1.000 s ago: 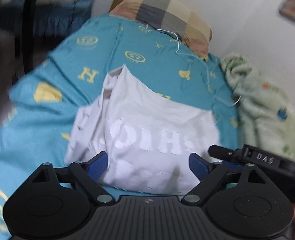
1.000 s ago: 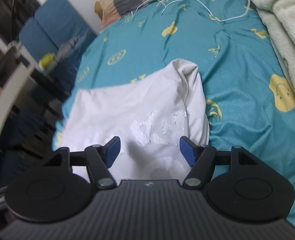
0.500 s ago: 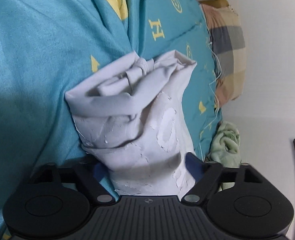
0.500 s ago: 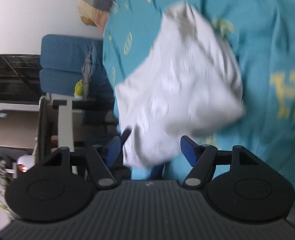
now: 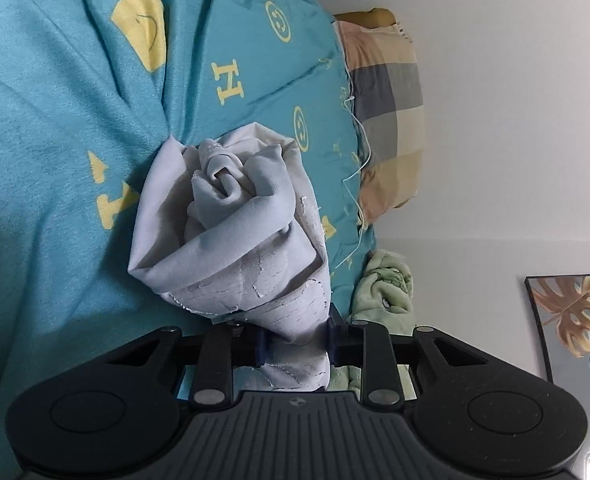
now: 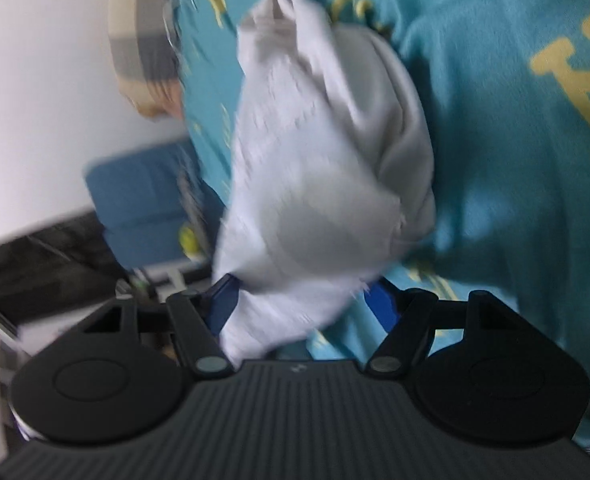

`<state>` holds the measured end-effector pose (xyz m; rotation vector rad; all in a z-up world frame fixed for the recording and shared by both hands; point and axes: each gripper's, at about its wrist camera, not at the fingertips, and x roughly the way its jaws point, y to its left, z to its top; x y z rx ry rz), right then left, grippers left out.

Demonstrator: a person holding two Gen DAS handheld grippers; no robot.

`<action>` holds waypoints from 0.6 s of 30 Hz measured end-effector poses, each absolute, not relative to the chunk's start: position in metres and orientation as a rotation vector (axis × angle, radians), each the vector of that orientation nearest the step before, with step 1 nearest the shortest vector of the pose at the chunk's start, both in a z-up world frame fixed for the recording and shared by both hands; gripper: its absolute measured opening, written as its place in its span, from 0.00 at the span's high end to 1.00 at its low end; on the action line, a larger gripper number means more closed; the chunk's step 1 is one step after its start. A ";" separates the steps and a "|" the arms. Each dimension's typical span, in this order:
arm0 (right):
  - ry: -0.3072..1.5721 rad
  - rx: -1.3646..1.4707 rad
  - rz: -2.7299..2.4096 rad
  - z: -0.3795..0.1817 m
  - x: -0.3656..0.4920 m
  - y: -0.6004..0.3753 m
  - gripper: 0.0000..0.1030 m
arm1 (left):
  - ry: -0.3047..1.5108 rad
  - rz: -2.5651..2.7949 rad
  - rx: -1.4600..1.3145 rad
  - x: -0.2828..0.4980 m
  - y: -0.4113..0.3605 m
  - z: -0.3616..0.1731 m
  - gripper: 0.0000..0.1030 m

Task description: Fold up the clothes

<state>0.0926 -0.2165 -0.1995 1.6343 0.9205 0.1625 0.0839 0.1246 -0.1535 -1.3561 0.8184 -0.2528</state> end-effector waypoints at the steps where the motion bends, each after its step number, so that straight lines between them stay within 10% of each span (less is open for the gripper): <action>1: 0.905 1.661 0.151 -0.201 0.092 -0.219 0.29 | 0.823 -0.252 -1.364 0.084 0.125 -0.155 0.72; 7: 0.878 1.658 0.066 -0.207 0.092 -0.226 0.29 | 0.857 -0.239 -1.361 0.084 0.128 -0.163 0.64; 13: 0.864 1.583 0.041 -0.207 0.092 -0.228 0.31 | 0.908 -0.230 -1.325 0.086 0.121 -0.176 0.28; 18: 0.853 1.458 0.055 -0.195 0.095 -0.230 0.58 | 0.922 -0.188 -1.380 0.085 0.124 -0.193 0.31</action>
